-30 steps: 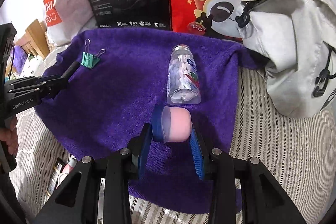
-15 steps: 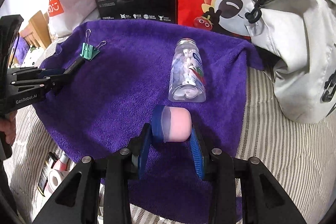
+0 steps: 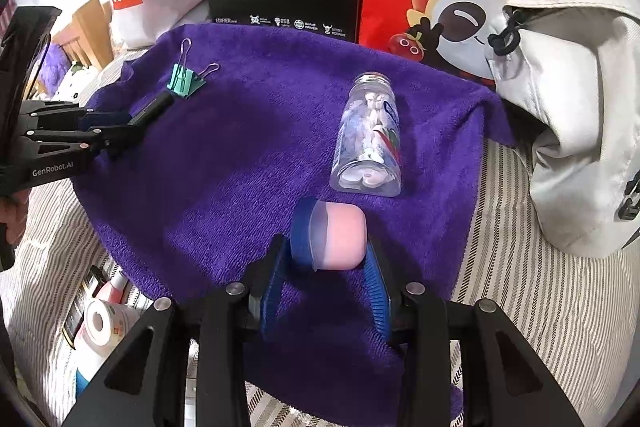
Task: Organize rigid objects
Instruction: 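Lay the marker by the clip with left tool while right tool sets the jar down, then close the left tool around the Grand Reserve bottle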
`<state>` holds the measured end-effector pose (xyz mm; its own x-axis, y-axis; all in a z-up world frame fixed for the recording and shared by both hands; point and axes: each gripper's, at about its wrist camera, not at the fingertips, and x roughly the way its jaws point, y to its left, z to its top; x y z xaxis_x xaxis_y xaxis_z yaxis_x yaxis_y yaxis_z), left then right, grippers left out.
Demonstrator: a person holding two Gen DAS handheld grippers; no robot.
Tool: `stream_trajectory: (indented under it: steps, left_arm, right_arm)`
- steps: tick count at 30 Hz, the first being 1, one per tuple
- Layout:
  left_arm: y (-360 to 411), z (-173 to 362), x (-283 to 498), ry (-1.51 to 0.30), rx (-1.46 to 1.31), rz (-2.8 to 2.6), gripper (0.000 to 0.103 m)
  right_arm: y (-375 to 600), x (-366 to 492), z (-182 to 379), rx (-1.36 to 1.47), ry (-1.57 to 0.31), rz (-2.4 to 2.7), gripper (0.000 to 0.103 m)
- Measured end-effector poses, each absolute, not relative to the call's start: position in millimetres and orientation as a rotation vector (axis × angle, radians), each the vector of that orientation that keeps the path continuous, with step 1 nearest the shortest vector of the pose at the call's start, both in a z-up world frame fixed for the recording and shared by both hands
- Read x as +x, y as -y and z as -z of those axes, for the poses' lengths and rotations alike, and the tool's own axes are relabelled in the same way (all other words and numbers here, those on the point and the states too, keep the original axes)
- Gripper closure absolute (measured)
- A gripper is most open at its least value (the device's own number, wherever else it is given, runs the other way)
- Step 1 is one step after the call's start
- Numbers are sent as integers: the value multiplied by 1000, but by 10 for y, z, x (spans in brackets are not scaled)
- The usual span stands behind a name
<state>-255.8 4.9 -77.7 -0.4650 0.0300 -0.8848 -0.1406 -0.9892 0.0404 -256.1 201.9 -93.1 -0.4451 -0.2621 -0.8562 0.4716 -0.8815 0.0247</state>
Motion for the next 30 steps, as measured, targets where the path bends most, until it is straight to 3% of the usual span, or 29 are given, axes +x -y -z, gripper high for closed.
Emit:
stream_trajectory:
  steps: [8,9,13,17,19,30]
  left_arm:
    - [43,689,-2402,-88,-1550,-2593,65]
    - [47,668,-2379,-85,-1544,-2599,62]
    - [21,479,-2192,-33,-1474,-2608,29]
    - [-58,345,-1949,12,-1428,-2605,20]
    - [-105,339,-1805,-5,-1438,-2614,10]
    - [-266,782,-1219,-36,-1570,-2582,9]
  right_arm:
    - [-2058,-2493,812,1345,-262,2356,46]
    - [-2085,-2474,780,1341,-240,2362,45]
    - [-2168,-2370,620,1313,-182,2387,34]
    - [-2248,-2196,439,1266,-119,2432,12]
    - [-2282,-2080,378,1263,-94,2466,3]
    - [-2426,-1345,412,1315,49,2471,0]
